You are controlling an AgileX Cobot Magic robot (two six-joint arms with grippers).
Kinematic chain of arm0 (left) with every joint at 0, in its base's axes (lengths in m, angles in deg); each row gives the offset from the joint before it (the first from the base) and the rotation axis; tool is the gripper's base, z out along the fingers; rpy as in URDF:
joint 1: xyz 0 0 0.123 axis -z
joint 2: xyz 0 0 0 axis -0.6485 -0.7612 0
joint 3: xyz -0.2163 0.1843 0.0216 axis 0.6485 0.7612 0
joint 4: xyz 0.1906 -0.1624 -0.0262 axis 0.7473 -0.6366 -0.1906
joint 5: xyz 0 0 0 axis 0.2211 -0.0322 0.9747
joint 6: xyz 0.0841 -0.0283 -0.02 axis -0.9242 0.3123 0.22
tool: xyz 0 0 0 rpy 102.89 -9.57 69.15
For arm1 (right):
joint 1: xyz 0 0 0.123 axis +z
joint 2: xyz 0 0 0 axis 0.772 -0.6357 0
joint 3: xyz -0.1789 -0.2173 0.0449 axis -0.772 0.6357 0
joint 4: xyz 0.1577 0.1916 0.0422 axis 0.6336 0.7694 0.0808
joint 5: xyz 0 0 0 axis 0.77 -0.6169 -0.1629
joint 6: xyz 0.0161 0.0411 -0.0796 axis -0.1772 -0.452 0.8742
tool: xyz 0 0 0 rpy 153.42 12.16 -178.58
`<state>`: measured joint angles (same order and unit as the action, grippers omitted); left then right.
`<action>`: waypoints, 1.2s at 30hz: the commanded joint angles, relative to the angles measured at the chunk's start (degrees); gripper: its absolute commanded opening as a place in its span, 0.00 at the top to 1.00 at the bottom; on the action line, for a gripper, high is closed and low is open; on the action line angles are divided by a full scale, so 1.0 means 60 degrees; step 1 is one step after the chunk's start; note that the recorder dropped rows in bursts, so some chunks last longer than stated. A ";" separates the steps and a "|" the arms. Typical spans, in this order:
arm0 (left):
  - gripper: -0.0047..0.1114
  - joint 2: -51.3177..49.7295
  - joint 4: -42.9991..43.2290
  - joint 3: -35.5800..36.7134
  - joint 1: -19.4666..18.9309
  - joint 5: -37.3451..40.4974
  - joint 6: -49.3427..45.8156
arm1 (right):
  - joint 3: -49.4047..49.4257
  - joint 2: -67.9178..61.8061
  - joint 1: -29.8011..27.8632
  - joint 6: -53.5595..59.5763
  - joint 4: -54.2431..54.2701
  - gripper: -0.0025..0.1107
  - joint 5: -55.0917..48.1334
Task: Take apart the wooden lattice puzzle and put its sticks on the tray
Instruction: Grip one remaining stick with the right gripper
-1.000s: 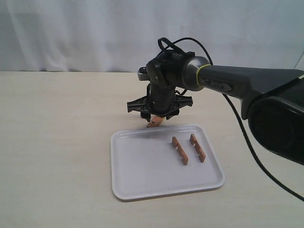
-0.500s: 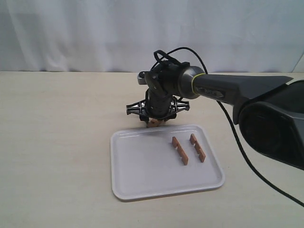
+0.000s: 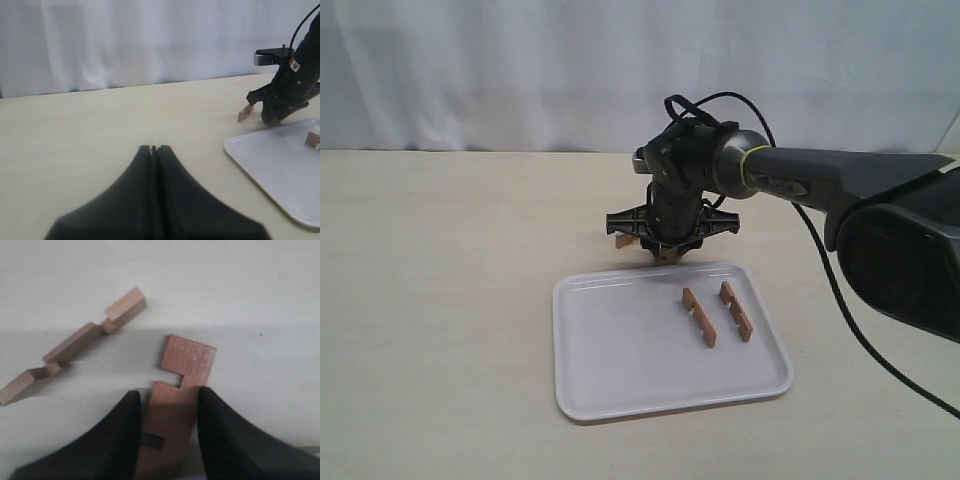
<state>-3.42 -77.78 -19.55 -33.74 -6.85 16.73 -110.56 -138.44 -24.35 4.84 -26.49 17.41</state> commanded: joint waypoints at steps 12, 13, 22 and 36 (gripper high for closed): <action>0.96 -0.0004 -0.0007 0.0022 0.0010 -0.0108 0.0030 | 0.0042 0.0157 -0.0441 -0.0002 0.0214 0.94 -0.0235; 0.96 -0.0004 -0.0007 0.0022 0.0010 -0.0108 0.0030 | 0.0042 0.0205 -0.0441 -0.0002 0.0214 0.94 -0.0235; 0.96 -0.0004 -0.0007 0.0022 0.0010 -0.0108 0.0030 | 0.0042 0.0526 -0.0441 0.0014 0.0102 0.94 -0.0277; 0.96 -0.0004 -0.0007 0.0022 0.0010 -0.0108 0.0030 | 0.0042 0.0567 -0.0620 0.0031 0.0466 0.81 -0.0521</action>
<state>-3.42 -77.78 -19.55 -33.74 -6.85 16.73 -110.45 -135.71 -27.22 4.84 -25.08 14.44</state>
